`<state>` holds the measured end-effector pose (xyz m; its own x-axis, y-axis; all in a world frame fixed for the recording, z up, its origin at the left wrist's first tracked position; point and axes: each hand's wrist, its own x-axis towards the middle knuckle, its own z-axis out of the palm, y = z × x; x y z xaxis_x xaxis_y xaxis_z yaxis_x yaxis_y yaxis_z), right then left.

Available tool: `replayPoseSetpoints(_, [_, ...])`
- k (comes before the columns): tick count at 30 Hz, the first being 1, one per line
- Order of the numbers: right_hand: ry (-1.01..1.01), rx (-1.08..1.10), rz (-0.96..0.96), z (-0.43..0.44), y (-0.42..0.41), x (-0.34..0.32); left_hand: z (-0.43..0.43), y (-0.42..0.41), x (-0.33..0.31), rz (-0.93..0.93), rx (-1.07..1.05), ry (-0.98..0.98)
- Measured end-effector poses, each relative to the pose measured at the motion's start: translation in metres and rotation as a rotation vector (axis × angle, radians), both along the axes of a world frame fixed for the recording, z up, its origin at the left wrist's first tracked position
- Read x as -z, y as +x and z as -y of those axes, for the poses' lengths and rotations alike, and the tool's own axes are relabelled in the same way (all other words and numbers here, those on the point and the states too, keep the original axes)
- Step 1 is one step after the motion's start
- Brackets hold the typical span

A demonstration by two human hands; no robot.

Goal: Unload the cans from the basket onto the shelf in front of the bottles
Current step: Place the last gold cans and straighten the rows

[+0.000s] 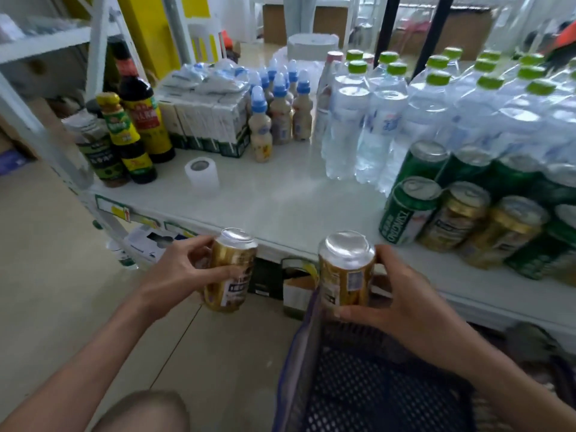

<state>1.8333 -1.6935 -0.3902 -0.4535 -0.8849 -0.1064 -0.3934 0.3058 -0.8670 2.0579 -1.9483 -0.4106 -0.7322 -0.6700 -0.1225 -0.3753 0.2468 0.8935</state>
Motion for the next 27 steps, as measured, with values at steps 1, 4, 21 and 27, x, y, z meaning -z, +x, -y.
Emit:
replayPoseSetpoints(1, [-0.043, 0.039, 0.021, -0.014, -0.01, -0.005, -0.011, -0.013, -0.01, -0.041, 0.045, 0.029])
replayPoseSetpoints(4, [-0.195, 0.163, 0.077, -0.051, -0.039, -0.014, -0.044, -0.057, -0.032, -0.161, 0.148, 0.103])
replayPoseSetpoints(21, [-0.242, 0.51, -0.218, -0.175, -0.098, -0.021, -0.148, -0.192, -0.046, -0.151, 0.284, 0.43])
replayPoseSetpoints(27, [-0.291, 0.664, -0.332, -0.186, -0.109, -0.023, -0.15, -0.19, -0.053, 0.057, 0.408, 0.434])
